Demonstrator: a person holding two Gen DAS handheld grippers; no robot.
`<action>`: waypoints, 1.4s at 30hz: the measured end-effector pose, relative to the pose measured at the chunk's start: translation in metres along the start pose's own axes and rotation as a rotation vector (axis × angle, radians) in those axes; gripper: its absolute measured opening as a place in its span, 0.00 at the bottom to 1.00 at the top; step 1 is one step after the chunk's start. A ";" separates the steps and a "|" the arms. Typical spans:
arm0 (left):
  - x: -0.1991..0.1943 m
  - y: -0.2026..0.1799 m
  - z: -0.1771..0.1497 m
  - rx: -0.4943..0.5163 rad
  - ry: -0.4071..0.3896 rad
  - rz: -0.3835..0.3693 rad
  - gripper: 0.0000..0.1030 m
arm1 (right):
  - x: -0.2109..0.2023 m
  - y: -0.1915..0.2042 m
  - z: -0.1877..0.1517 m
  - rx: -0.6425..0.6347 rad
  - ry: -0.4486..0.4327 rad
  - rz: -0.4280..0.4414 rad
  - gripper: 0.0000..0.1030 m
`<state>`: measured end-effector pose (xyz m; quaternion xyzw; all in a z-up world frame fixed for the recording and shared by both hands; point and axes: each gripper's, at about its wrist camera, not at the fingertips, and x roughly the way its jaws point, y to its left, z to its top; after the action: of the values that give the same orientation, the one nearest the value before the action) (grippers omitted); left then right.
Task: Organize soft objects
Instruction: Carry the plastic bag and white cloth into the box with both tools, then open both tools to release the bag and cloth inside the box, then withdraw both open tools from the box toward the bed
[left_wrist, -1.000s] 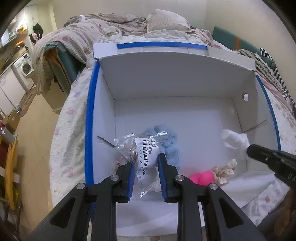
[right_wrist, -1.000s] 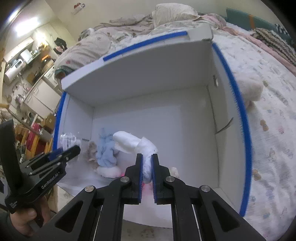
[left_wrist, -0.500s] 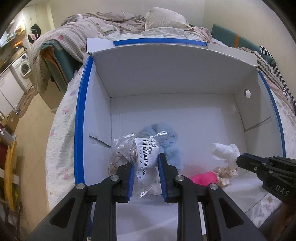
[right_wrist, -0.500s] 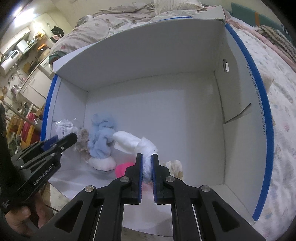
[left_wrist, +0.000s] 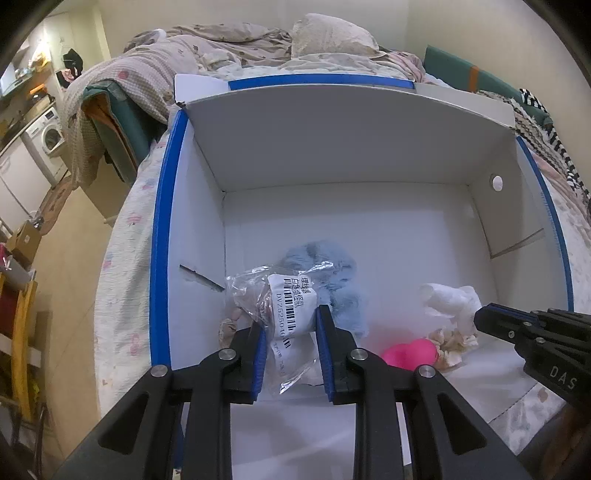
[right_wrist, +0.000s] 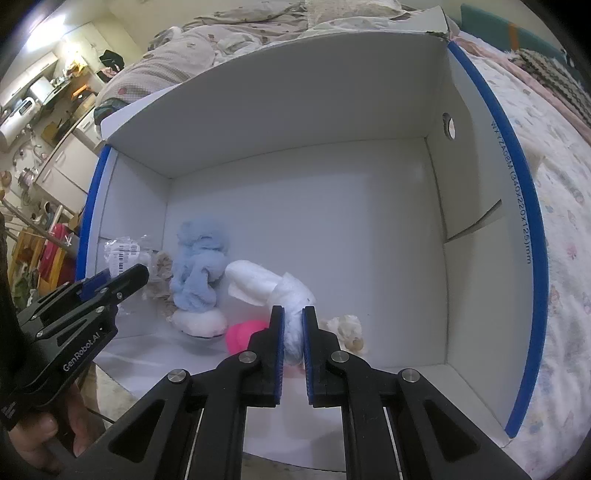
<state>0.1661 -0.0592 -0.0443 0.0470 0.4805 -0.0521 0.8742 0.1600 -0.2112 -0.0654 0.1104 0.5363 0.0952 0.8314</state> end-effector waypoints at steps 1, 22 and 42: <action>0.000 0.000 0.000 0.000 0.000 0.002 0.21 | 0.000 0.000 0.000 0.001 0.000 -0.001 0.10; -0.013 -0.004 0.000 0.011 -0.045 0.018 0.56 | -0.007 -0.004 0.001 0.016 -0.030 0.041 0.43; -0.023 -0.001 -0.001 -0.011 -0.065 0.044 0.60 | -0.019 -0.009 0.004 0.068 -0.082 0.046 0.85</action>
<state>0.1532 -0.0589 -0.0250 0.0511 0.4510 -0.0320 0.8905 0.1562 -0.2256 -0.0497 0.1545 0.5019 0.0915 0.8461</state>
